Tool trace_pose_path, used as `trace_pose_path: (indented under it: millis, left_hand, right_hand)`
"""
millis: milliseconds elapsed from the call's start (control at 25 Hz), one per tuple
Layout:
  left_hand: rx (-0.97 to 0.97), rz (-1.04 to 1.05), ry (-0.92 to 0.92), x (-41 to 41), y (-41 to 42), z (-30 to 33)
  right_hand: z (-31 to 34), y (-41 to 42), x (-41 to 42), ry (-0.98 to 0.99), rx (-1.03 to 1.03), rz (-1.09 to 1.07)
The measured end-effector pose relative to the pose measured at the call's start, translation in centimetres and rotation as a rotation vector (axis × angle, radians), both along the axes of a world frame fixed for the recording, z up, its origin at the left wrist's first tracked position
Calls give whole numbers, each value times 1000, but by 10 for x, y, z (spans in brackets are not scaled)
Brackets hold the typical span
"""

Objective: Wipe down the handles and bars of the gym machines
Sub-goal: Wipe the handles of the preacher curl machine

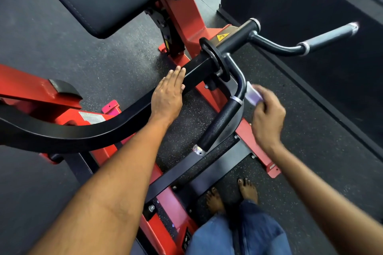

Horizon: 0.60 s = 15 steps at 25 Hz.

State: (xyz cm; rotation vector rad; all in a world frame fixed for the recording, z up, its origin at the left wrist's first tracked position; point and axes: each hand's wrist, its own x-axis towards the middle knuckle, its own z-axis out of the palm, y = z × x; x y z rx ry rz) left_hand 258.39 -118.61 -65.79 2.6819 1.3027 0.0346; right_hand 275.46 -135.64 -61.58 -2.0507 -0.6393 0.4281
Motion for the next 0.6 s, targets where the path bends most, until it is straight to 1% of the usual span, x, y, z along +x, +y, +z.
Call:
trace_pose_path:
  millis: [40,120,160,200,240,280,360,400,440,480,520,560,600]
  left_hand:
    - [0,3,1,0,-1,1]
    - [-4,5,-5,0,-2,2]
    - [-11,0,-6,0,-2,2]
    - [-14,-6,-8,0,-2,2]
    - [-10,-7,-14,0,-2,2]
    - [-4,-5,-23,0,-2,1]
    - [-8,-2,-32,0,-2,1]
    - [-8,-1,-30,0,-2,0]
    - [-1,-2,-28,0,-2,-1]
    - [6,-2,-28,0,-2,-2]
    - [11,-4,-32,-1,-1,-2]
    - [15,-6,-38,-1,0,-2]
    - [17,-5,-40,-1,0,-3]
  right_hand:
    - [0,13,15,-149,-12,250]
    - [-12,26,33,-417,-131,777]
    - [-21,21,40,-524,-175,927]
    - [-29,9,43,-562,-188,965]
    - [-35,-8,40,-526,-186,913]
    - [-36,-27,32,-434,-197,783]
    - [-39,-55,10,-137,-274,391]
    - [-41,-50,6,80,-299,174]
    - [-38,-36,6,380,-264,-31]
    - [-39,-19,12,715,-153,-162]
    - [-39,1,20,961,-39,-202]
    - [-36,21,28,1108,38,-202]
    - [-30,36,33,1184,95,-183]
